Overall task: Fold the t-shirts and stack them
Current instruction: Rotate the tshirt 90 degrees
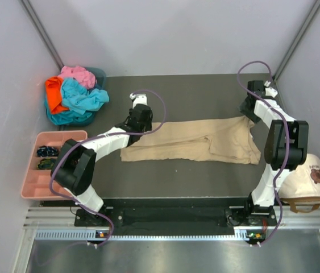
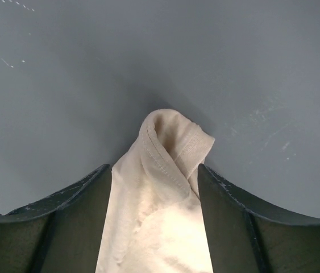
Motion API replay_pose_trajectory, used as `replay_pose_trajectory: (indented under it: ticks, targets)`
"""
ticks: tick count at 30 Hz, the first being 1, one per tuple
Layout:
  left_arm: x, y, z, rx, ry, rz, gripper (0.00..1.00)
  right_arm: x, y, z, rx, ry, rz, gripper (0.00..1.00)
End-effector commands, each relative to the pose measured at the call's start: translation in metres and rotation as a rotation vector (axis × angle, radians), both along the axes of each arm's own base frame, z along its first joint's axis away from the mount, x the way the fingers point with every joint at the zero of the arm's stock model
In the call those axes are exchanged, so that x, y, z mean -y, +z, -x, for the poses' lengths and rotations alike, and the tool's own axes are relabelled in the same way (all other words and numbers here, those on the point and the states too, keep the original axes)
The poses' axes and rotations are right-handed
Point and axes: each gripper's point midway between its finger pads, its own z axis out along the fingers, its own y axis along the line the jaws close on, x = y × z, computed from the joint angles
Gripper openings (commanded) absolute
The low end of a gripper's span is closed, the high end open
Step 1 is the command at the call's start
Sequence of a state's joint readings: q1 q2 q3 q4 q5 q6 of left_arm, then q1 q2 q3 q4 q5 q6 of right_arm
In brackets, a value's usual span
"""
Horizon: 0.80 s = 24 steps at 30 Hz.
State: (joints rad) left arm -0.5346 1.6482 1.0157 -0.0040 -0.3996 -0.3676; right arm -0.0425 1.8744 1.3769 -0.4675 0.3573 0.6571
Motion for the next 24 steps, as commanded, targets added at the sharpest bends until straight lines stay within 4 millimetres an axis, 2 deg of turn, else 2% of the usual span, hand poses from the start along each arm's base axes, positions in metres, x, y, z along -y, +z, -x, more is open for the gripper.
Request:
replay_pose_trajectory:
  ticks: [1, 7, 20, 23, 24]
  targets:
    - [-0.007, 0.016, -0.001, 0.05, 0.026, 0.005, 0.48, 0.002, 0.006, -0.02, 0.052, -0.005, -0.01, 0.59]
    - [-0.012, 0.015, 0.001, 0.05, 0.043, -0.006, 0.48, 0.003, 0.001, -0.022, 0.045, -0.004, -0.006, 0.53]
    - [-0.016, 0.015, 0.002, 0.048, 0.054, -0.018, 0.47, 0.014, 0.0, -0.03, 0.05, -0.02, 0.014, 0.48]
    - [-0.017, 0.014, 0.004, 0.047, 0.056, -0.02, 0.47, 0.018, -0.004, -0.03, 0.043, -0.027, 0.016, 0.4]
    - [-0.018, 0.015, 0.004, 0.049, 0.058, -0.019, 0.47, 0.019, -0.004, -0.03, 0.041, -0.028, 0.017, 0.33]
